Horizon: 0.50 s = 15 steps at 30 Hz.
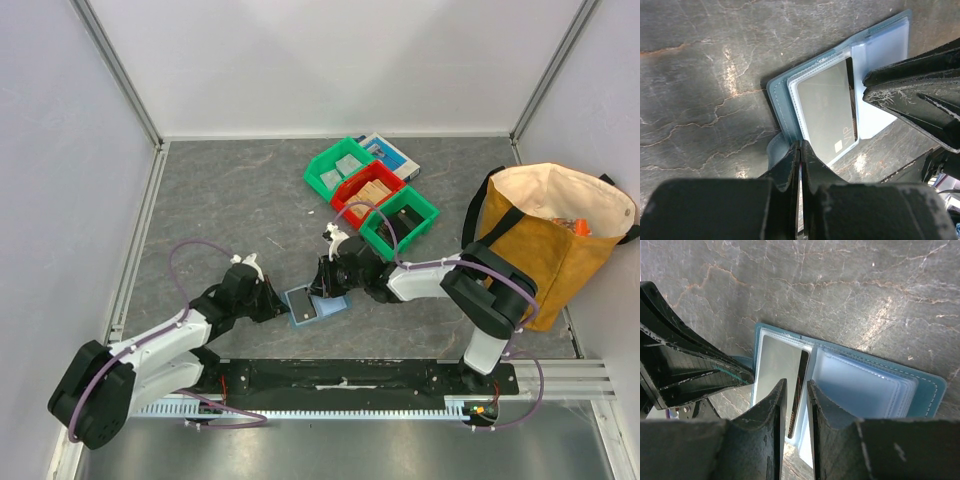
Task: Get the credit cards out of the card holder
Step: Remove the credit card from the card holder.
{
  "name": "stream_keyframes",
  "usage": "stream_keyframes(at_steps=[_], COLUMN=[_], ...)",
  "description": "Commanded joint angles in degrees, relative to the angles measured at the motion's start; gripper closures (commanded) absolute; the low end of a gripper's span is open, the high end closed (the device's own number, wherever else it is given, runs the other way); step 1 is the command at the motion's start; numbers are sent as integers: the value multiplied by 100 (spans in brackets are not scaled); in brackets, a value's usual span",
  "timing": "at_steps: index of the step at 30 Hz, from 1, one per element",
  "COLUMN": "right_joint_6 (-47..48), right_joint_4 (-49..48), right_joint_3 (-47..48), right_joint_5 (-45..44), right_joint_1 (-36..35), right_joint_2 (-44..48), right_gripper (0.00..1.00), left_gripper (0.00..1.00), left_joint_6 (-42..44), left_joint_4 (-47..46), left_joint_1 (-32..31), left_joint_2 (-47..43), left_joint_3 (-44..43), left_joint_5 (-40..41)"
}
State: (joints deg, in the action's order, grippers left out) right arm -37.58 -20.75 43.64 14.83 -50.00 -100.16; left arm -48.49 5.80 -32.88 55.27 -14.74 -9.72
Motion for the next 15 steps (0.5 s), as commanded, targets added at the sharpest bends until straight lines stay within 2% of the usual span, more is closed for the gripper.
stream_keyframes(at_steps=[1, 15], right_joint_6=[-74, -399], right_joint_4=[-368, -913], right_joint_3=[-92, -303], right_joint_5=[152, 538], right_joint_1=[25, 130], right_joint_2=[-126, -399], right_gripper=[71, 76], left_gripper=[95, 98], left_joint_6=[-170, -170], left_joint_4=[-466, -431], left_joint_1=[-16, -25], left_joint_2=[151, 257], left_joint_3=[103, 218], left_joint_5=[-101, -39])
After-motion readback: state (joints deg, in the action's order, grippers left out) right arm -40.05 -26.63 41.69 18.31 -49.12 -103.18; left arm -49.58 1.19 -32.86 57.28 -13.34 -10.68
